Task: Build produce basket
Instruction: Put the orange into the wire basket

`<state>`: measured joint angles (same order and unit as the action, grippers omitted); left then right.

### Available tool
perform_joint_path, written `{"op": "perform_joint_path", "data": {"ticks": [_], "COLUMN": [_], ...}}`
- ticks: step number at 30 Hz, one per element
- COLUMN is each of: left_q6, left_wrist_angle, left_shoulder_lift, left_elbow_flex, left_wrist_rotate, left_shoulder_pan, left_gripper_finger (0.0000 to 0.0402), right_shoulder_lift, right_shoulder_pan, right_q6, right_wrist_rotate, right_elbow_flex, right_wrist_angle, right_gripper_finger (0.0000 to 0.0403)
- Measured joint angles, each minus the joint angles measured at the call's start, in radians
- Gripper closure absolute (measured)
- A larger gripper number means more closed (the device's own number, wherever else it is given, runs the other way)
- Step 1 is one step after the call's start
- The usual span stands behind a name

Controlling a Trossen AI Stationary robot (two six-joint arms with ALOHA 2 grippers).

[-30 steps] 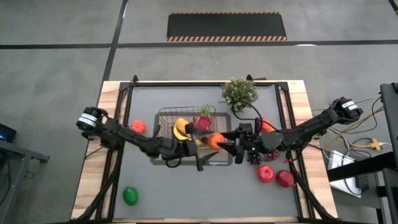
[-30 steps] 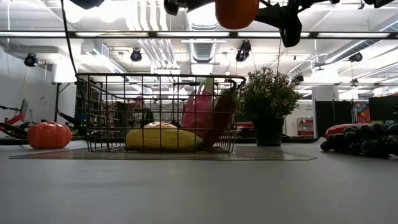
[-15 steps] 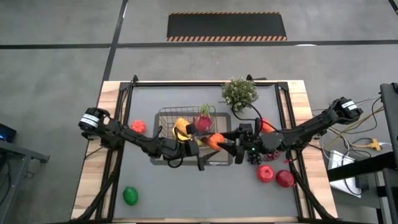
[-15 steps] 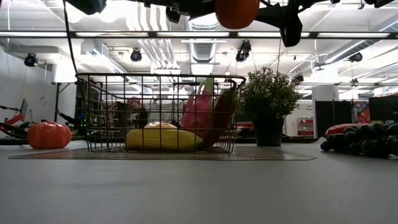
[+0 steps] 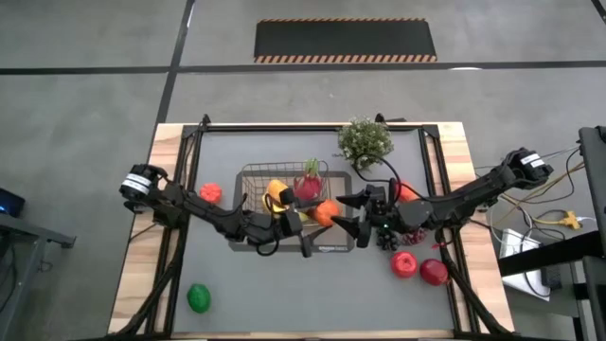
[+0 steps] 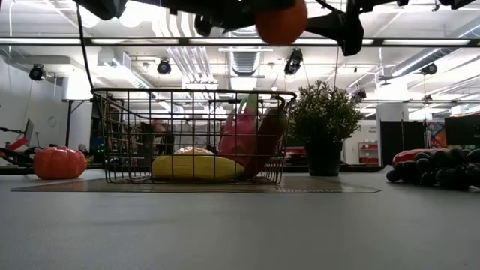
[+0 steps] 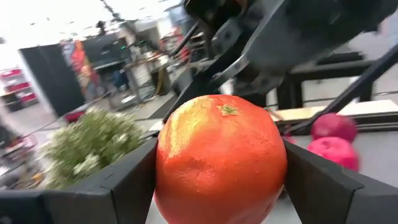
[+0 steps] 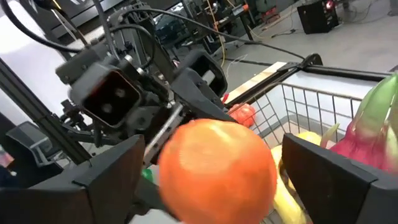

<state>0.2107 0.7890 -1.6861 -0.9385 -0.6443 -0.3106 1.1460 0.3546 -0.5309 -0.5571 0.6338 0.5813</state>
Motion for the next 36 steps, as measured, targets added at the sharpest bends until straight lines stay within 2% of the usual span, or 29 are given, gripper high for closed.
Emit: {"op": "perform_joint_path", "data": {"ticks": [5, 10, 18, 24, 29, 36], "left_q6": [-0.107, -0.271, -0.616, -0.95, -1.205, -1.252], "left_wrist_angle": [-0.12, -0.376, -0.845, -1.177, -1.389, -1.413], "left_shoulder_lift": [0.026, 0.058, 0.173, 0.248, 0.237, 0.177], "left_elbow_flex": [0.01, 0.012, 0.012, 0.012, 0.013, 0.013], "left_wrist_rotate": [-0.138, -0.281, -0.386, -0.39, -0.381, -0.351], "left_shoulder_pan": [-0.003, -0.003, 0.002, 0.011, 0.04, 0.096], "left_gripper_finger": [0.0119, 0.0119, 0.012, 0.012, 0.012, 0.012], "right_shoulder_lift": [-0.033, -0.069, -0.079, -0.079, -0.079, -0.079], "right_shoulder_pan": [0.0, 0.0, 0.0, 0.0, 0.0, 0.0], "right_q6": [0.024, 0.034, 0.038, 0.05, 0.065, 0.072], "right_wrist_rotate": [0.002, 0.004, 0.005, 0.005, 0.005, 0.005], "right_elbow_flex": [0.0, 0.0, 0.001, 0.001, 0.001, 0.001], "right_wrist_angle": [-0.01, -0.059, -0.097, -0.106, -0.106, -0.107], "right_gripper_finger": [0.0035, 0.0035, 0.0035, 0.0035, 0.0035, 0.0035]}}
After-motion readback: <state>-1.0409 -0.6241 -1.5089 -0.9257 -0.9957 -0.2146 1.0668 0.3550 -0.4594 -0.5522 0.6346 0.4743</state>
